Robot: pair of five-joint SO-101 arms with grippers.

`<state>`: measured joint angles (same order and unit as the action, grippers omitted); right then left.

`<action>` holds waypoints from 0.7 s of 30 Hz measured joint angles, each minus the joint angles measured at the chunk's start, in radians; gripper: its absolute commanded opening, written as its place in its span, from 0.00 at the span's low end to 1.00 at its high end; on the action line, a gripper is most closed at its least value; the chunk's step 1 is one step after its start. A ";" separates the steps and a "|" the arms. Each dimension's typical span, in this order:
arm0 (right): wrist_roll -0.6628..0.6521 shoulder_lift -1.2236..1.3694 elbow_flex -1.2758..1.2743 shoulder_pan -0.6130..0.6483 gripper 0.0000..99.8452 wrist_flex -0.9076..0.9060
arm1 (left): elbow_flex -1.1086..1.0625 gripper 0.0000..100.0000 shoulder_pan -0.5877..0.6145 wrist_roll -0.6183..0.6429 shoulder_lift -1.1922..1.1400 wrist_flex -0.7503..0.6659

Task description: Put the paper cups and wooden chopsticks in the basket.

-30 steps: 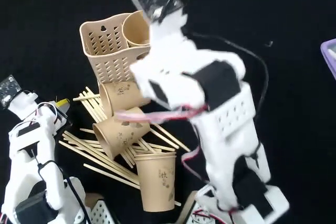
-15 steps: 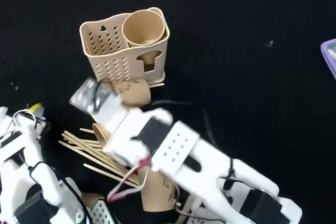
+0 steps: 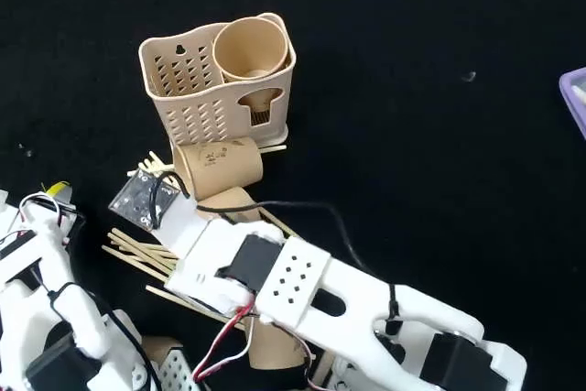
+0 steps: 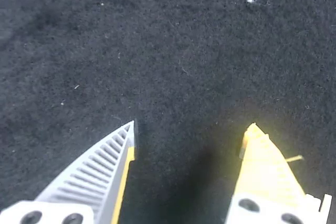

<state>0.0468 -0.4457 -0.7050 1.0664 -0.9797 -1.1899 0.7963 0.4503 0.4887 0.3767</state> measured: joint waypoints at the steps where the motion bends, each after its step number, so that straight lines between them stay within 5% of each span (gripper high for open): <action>1: 0.000 -0.005 -0.015 -0.025 0.33 0.026 | 0.000 0.32 0.000 0.000 0.000 0.000; 5: 0.000 -0.006 -0.028 -0.144 0.30 0.032 | 0.000 0.32 0.000 0.000 0.000 0.000; 11: -0.008 -0.008 0.012 -0.287 0.01 -0.114 | 0.000 0.32 0.000 0.000 0.000 0.000; 21: -0.149 -0.189 0.083 -0.505 0.01 -0.213 | 0.000 0.32 0.000 0.000 0.000 0.000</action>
<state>-0.1020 -0.6345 -0.6222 0.5616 -1.1930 -1.1899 0.7963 0.4503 0.4887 0.3767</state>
